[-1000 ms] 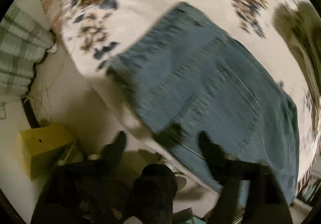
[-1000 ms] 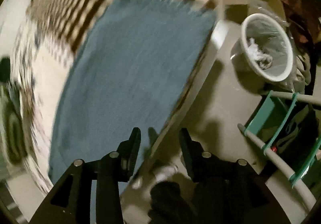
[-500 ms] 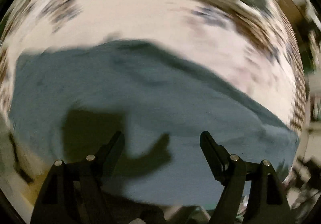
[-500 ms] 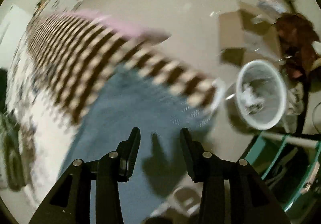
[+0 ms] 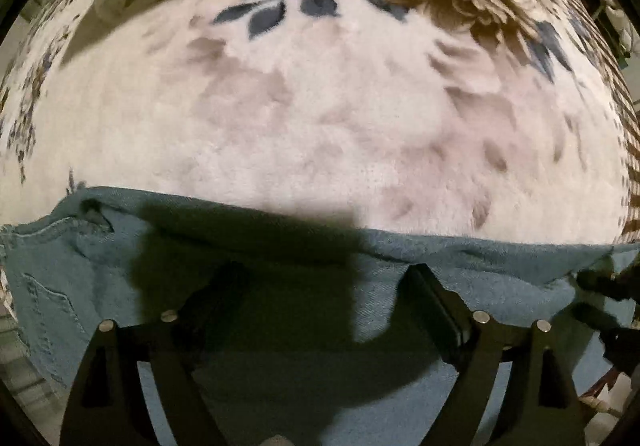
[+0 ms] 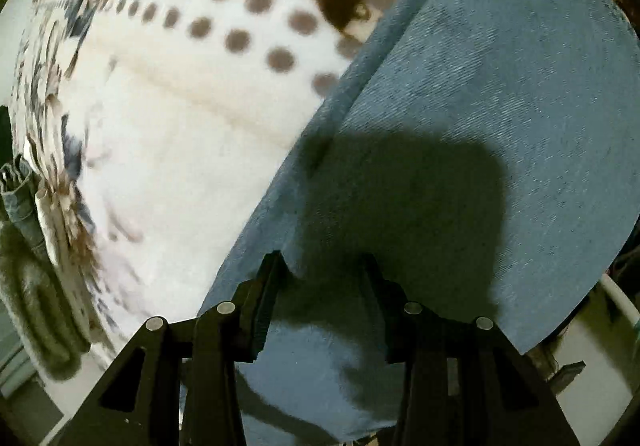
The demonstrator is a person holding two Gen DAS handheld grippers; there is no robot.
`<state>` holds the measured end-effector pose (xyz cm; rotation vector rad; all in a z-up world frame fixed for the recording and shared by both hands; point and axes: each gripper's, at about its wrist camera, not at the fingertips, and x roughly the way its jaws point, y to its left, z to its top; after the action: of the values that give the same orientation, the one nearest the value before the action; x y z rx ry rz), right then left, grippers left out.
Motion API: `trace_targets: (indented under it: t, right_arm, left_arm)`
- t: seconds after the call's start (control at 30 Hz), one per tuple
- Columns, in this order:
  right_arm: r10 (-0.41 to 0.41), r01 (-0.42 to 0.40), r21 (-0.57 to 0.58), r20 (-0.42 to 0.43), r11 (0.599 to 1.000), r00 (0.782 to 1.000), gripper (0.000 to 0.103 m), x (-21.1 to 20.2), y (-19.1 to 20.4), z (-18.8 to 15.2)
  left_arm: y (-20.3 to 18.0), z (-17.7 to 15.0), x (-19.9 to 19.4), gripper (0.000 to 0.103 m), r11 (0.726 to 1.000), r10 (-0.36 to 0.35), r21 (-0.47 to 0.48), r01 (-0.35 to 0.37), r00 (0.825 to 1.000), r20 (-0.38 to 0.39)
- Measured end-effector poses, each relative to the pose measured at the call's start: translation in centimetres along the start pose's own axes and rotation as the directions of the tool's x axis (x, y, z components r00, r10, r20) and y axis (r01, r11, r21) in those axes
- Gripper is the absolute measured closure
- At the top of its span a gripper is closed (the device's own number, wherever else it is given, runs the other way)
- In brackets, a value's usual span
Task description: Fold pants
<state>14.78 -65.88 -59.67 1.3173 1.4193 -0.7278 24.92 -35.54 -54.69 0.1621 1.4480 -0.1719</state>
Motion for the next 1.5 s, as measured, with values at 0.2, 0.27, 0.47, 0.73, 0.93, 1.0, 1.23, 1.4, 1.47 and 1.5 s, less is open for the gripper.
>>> trace_targets:
  t: [0.2, 0.27, 0.47, 0.73, 0.93, 1.0, 1.23, 1.4, 1.47, 1.5]
  right_arm:
    - [-0.004, 0.006, -0.015, 0.078, 1.0, 0.997, 0.098, -1.4, 0.0, -0.4]
    - [0.009, -0.007, -0.024, 0.106, 1.0, 0.994, 0.098, -2.3, 0.4, -0.7]
    - [0.074, -0.072, -0.019, 0.129, 0.997, 0.989, 0.099, -3.9, 1.0, -0.5]
    - [0.117, -0.097, -0.173, 0.109, 0.98, 0.987, 0.061, -4.7, 0.3, 0.3]
    - [-0.088, 0.125, -0.09, 0.333, 0.988, 0.939, 0.056, -10.5, -8.9, 2.5]
    - [-0.15, 0.157, 0.006, 0.333, 0.988, 0.931, 0.056, -10.8, -12.4, 4.2]
    - [-0.063, 0.033, 0.107, 0.293, 0.994, 0.954, 0.09, -9.5, -17.9, 7.0]
    - [-0.043, 0.013, 0.091, 0.341, 0.996, 0.939, 0.096, -10.3, -18.6, 6.8]
    - [-0.005, -0.028, 0.095, 0.323, 0.995, 0.946, 0.095, -10.2, -19.8, 6.9]
    - [0.021, -0.052, 0.091, 0.315, 0.995, 0.949, 0.092, -9.8, -20.7, 6.9]
  left_arm:
    - [4.7, 0.4, -0.1, 0.016, 0.997, -0.04, -0.067, 0.038, 0.999, -0.03]
    - [4.7, 0.4, -0.6, 0.016, 0.995, -0.05, -0.086, 0.048, 0.998, -0.028]
    - [6.6, 1.4, -1.5, 0.016, 0.993, -0.061, -0.101, 0.058, 0.998, -0.028]
    - [7.7, 0.1, -4.6, 0.016, 0.992, -0.126, -0.024, 0.125, 0.992, -0.014]
    - [0.9, -0.9, -3.7, 0.016, 0.979, -0.187, 0.064, 0.191, 0.98, -0.06]
    - [-1.2, -0.7, -2.9, 0.016, 0.979, -0.179, 0.083, 0.184, 0.982, -0.062]
    - [-3.8, 1.6, -1.4, 0.015, 0.99, -0.091, 0.11, 0.092, 0.996, -0.018]
    - [-4.2, 3.2, -1.1, 0.014, 0.992, -0.074, 0.102, 0.077, 0.997, -0.031]
    - [-4.3, 3.6, -1.2, 0.014, 0.992, -0.077, 0.093, 0.08, 0.996, -0.038]
    - [-4.2, 3.9, -1.4, 0.014, 0.992, -0.085, 0.085, 0.089, 0.995, -0.046]
